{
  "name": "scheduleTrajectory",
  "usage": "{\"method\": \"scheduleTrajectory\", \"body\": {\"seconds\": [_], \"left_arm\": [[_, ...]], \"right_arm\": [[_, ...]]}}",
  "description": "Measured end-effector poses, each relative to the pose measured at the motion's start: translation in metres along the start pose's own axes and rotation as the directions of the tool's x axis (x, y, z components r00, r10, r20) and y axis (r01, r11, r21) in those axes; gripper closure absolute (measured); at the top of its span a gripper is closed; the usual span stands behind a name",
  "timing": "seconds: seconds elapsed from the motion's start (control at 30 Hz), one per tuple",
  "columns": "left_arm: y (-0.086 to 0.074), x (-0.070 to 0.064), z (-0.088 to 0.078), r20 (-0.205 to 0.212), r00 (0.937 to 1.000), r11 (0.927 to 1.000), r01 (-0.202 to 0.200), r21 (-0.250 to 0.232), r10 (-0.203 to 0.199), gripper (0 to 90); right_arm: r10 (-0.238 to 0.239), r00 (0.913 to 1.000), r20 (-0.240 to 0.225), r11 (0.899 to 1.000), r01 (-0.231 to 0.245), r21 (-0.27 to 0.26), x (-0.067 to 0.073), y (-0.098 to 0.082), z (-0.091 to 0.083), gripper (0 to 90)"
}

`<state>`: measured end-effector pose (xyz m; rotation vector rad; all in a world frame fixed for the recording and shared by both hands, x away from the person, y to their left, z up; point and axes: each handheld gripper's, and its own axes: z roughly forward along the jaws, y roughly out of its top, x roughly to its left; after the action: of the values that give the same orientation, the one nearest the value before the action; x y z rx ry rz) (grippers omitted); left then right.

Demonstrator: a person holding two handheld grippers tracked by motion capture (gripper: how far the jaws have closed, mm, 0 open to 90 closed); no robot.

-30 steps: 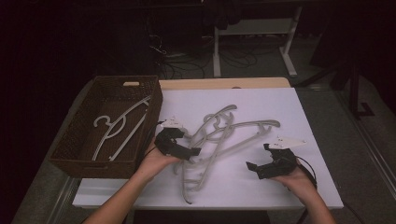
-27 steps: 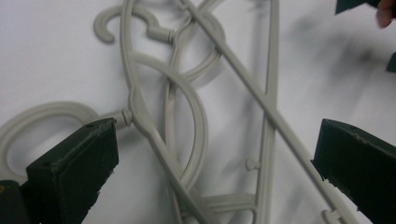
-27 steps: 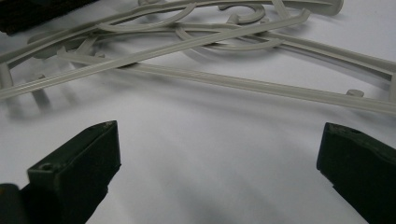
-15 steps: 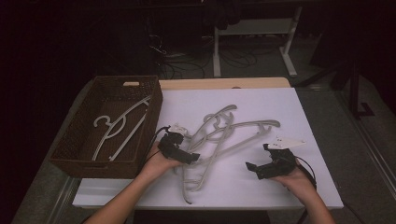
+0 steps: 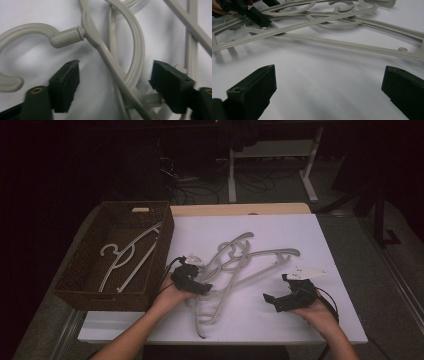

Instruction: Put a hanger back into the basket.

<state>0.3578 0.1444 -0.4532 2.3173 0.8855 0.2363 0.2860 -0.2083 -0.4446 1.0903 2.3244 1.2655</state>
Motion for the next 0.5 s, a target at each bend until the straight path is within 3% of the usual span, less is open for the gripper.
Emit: {"method": "scheduleTrajectory", "body": {"seconds": [0.13, 0.5], "left_arm": [[0.000, 0.001, -0.001, -0.034, 0.9992, 0.9998, -0.020, 0.009, 0.020, 36.9], [0.000, 0.010, -0.004, -0.034, 0.9990, 0.9996, 0.028, -0.006, -0.028, 56.9]], "right_arm": [[-0.001, 1.0000, -0.001, 1.000, 0.001, -0.001, 0.000, 0.000, 0.000, 0.0], [0.002, 1.0000, 0.001, 1.000, -0.002, -0.003, 0.000, 0.000, -0.001, 0.0]]}}
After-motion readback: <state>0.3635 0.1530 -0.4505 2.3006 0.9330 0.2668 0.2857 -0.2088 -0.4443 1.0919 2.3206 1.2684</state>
